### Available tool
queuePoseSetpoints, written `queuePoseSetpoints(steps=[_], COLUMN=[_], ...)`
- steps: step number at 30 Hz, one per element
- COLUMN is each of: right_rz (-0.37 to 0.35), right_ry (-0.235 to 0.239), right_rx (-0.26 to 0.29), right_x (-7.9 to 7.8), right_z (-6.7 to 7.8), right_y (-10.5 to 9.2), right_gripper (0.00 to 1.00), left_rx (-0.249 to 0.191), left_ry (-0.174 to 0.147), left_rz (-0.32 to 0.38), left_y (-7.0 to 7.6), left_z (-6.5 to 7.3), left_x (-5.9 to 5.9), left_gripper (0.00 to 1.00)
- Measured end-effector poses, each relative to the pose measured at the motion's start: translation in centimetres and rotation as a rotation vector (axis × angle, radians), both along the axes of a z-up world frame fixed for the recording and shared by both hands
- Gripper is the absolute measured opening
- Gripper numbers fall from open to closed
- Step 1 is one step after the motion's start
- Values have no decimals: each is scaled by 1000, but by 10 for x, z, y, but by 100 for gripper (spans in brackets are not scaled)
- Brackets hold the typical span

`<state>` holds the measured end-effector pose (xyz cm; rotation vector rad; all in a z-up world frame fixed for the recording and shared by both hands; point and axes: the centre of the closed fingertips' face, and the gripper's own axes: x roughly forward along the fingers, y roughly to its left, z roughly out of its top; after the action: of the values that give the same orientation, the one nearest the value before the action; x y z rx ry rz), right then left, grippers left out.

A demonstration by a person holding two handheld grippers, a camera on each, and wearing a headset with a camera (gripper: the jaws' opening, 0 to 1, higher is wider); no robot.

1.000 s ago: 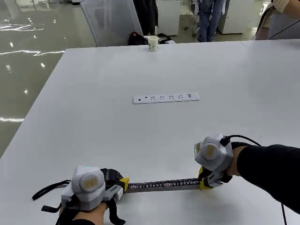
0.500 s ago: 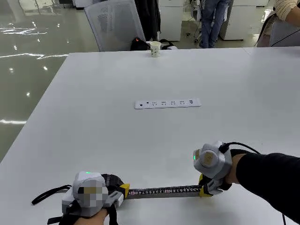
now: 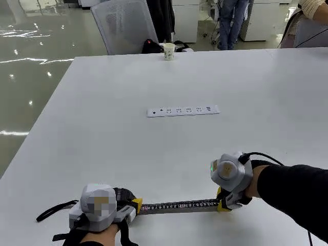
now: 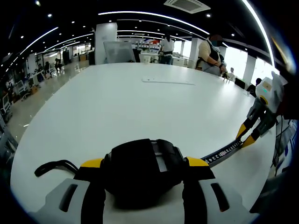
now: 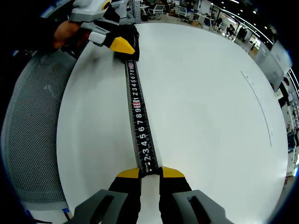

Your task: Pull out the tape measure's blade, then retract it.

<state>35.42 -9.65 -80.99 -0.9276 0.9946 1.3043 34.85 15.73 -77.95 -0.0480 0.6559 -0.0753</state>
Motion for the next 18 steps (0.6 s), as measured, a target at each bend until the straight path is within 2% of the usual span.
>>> queuePoseSetpoints(steps=[18], right_rz=[2], right_ry=[-1], right_rx=[-5], right_x=[1], right_z=[0], right_y=[4], right_gripper=[11], left_rx=[1], left_ry=[7], left_rz=[-2], left_y=[-1], left_z=[0], left_x=[-1], left_gripper=[62])
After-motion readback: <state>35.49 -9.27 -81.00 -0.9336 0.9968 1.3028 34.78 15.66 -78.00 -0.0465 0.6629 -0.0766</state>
